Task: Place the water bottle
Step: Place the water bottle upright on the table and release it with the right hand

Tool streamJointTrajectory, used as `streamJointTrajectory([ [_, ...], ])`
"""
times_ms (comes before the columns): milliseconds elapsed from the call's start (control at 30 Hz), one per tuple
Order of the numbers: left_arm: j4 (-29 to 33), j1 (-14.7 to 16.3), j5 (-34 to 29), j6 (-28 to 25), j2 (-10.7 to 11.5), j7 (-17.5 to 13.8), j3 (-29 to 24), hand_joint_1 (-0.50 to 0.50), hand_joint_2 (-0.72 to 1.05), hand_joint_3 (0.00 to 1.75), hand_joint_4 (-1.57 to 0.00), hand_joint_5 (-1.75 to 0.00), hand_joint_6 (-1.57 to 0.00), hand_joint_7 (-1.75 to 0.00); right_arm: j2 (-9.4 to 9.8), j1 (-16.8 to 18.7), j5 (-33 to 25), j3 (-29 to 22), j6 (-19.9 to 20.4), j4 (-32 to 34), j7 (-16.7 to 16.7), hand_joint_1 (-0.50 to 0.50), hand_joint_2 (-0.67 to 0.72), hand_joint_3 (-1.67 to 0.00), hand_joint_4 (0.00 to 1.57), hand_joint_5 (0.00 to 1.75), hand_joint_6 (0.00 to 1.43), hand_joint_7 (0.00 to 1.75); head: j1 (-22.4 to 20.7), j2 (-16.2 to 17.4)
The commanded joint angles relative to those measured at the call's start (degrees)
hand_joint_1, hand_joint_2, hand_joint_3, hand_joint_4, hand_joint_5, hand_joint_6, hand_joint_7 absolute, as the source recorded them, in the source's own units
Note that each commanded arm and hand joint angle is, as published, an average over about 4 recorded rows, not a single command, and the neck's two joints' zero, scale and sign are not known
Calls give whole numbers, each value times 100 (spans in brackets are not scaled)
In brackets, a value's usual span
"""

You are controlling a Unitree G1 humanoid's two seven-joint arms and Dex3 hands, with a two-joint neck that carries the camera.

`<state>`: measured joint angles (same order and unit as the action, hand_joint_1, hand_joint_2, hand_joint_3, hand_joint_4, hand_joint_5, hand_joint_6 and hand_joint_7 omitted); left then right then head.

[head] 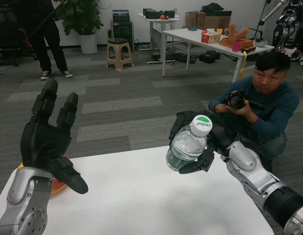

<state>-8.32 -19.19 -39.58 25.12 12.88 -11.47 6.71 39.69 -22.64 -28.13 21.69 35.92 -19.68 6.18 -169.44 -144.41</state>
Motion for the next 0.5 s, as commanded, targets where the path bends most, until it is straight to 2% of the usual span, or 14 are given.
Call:
streamJointTrajectory([
  [33,67,106,-6,1,40,22,-30,-48,-64,7,0,-10,0,0,-71,38,-70,-160,33,-172,-64,33,-10,-117,140,104,114,105,20,8],
  [167,63,102,-6,1,40,26,-30,-48,-64,7,0,-10,0,0,-133,43,-70,-200,40,-444,-66,33,-10,-119,141,99,117,105,17,7],
  [233,65,106,-6,1,40,24,-30,-48,-64,4,0,-10,0,0,-181,47,-70,-220,47,-585,-73,33,-10,-119,142,104,117,105,28,25],
  [367,63,104,-10,1,31,26,-30,-48,-64,9,0,-10,0,0,-313,58,-61,-213,60,-972,-112,33,-7,-119,145,102,117,105,55,45],
  [500,58,109,-15,1,40,22,-21,-48,-64,9,0,-10,0,0,-423,58,-48,-191,82,-1297,-209,33,-3,-119,152,107,120,112,105,83],
])
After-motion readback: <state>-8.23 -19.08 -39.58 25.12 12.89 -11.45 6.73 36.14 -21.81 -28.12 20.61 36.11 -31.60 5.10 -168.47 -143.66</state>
